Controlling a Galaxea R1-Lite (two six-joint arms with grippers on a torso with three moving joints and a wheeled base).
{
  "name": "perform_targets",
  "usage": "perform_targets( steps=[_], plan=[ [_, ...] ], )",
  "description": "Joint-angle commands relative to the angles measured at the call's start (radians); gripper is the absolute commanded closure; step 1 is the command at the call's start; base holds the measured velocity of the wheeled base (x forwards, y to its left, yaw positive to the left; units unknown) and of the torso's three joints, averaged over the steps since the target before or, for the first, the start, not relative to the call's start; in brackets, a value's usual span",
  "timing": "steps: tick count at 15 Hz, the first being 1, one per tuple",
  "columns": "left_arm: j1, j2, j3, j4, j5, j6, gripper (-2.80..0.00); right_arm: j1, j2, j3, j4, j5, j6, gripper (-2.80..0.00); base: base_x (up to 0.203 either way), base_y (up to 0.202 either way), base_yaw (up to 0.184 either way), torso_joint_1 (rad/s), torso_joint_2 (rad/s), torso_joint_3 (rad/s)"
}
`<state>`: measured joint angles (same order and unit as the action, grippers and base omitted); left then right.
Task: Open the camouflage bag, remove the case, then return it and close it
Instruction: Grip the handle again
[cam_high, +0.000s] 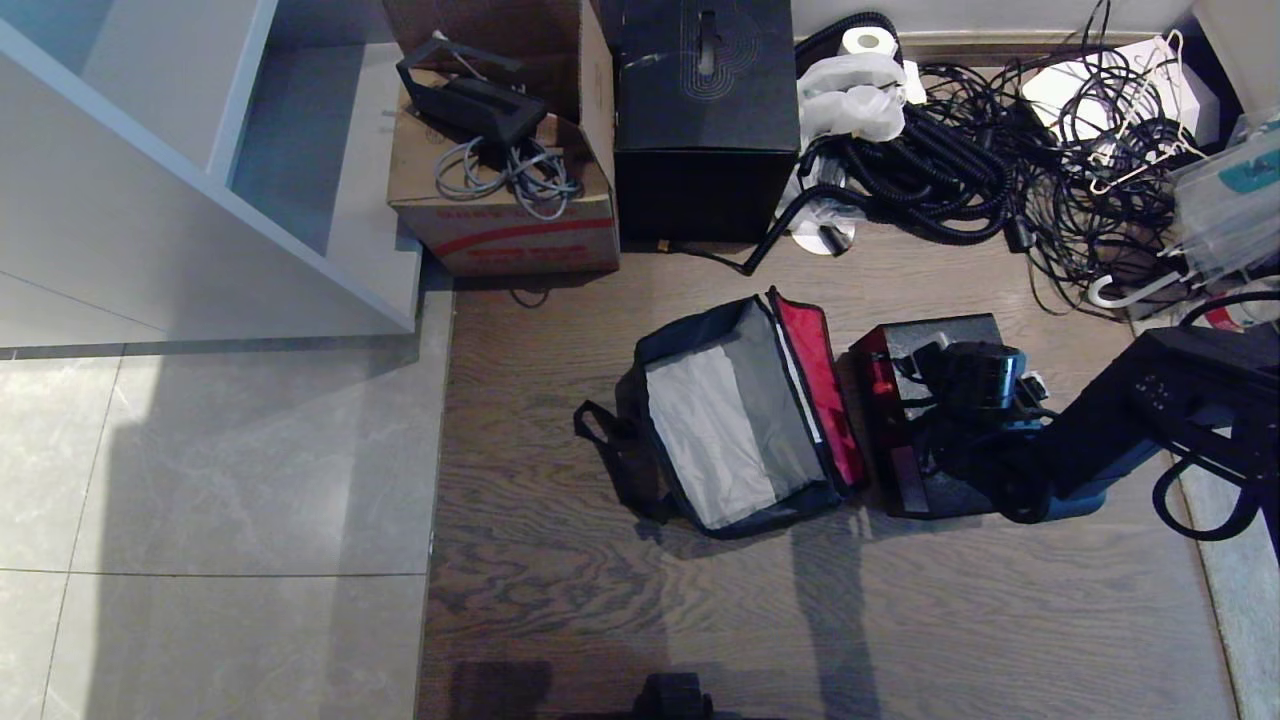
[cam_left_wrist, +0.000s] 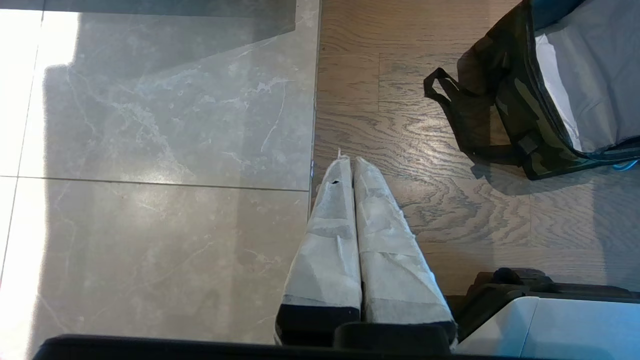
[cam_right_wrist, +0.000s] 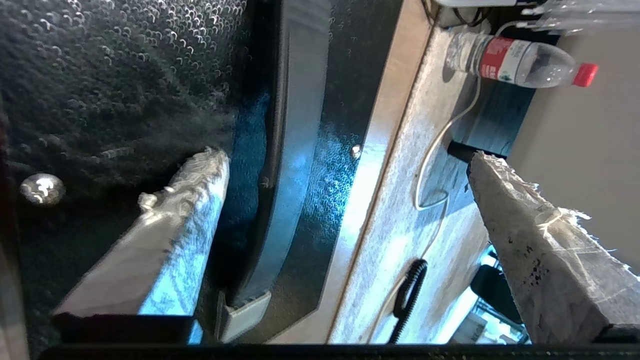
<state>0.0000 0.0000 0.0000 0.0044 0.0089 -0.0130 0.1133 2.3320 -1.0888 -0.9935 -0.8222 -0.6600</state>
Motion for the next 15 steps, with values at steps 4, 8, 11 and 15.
perform_targets(
  steps=[4,8,11,15],
  plan=[
    [0.000,0.000,0.000,0.000,0.000,-0.001,0.00,-0.053,0.034,-0.039,-0.009,-0.006,-0.044,-2.80,0.000,0.000,0.000,0.000,0.00,0.000],
    [0.000,0.000,0.000,0.000,0.000,-0.001,0.00,-0.116,0.027,-0.065,-0.008,-0.006,-0.055,-2.80,0.000,0.000,0.000,0.000,0.00,0.000],
    [0.000,0.000,0.000,0.000,0.000,-0.001,0.00,-0.159,0.021,-0.063,-0.008,-0.006,-0.053,-2.80,0.000,0.000,0.000,0.000,0.00,0.000],
    [0.000,0.000,0.000,0.000,0.000,-0.001,0.00,-0.158,0.035,-0.036,0.009,-0.015,-0.053,0.00,0.000,0.000,0.000,0.000,0.00,0.000]
  ],
)
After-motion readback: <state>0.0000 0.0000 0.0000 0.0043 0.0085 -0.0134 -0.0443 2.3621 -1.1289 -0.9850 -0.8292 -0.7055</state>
